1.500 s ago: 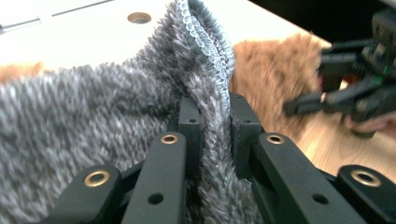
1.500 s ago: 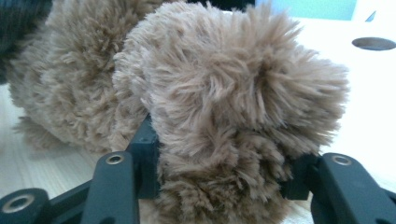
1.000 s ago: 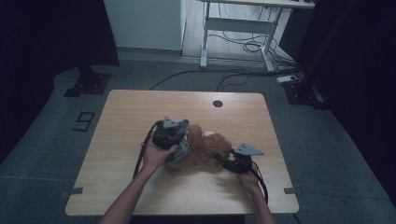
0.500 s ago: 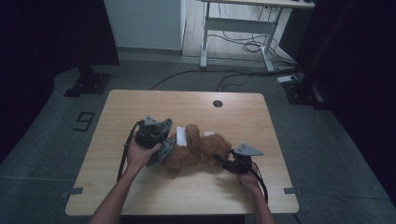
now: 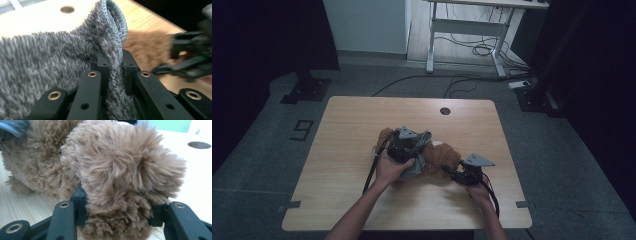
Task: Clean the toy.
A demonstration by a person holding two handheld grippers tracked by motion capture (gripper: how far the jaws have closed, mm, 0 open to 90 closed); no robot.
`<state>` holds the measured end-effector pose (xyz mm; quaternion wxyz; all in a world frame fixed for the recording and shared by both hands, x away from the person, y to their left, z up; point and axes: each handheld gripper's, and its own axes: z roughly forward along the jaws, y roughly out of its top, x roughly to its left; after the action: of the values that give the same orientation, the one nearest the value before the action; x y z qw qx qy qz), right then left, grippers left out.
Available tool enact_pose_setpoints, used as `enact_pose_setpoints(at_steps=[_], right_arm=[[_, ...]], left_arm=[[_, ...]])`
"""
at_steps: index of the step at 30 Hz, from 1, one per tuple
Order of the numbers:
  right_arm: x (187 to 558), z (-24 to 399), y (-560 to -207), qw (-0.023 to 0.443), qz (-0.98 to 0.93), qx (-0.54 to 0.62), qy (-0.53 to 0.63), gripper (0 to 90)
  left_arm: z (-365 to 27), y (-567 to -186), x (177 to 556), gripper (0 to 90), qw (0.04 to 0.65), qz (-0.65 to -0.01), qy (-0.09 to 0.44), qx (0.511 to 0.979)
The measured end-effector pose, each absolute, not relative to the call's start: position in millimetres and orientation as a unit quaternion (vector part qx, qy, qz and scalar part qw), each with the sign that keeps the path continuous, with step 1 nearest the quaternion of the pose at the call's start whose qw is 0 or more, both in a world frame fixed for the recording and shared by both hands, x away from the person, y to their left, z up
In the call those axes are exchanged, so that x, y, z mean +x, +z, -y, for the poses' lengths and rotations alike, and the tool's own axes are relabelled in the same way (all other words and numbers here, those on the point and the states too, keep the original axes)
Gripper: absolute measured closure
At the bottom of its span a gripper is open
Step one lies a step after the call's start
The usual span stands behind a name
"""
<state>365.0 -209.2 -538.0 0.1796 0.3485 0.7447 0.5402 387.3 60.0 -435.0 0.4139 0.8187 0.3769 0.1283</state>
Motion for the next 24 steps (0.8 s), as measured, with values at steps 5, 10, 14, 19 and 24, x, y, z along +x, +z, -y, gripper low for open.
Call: enact_pose_setpoints(at_steps=[5,10,14,19,24], right_arm=[[366,208,-538,0.179,-0.745,0.346,0.541,47.7],[365,208,-538,0.18,-0.745,0.346,0.541,47.6],[365,208,-538,0.179,-0.744,0.347,0.543,47.6],[365,207,-539,0.177,-0.742,0.347,0.545,47.5],[365,209,-540,0.175,-0.742,0.35,0.544,47.6]], left_arm=[[-87,-447,394,80.3,0.425,-0.404,0.114,0.802],[-118,-445,391,80.6,0.406,-0.424,0.151,0.795],[-153,-455,390,80.5,0.404,-0.452,0.153,0.78],[-174,-462,383,80.4,0.427,-0.466,0.138,0.762],[-160,-441,368,80.1,0.454,-0.436,0.152,0.762]])
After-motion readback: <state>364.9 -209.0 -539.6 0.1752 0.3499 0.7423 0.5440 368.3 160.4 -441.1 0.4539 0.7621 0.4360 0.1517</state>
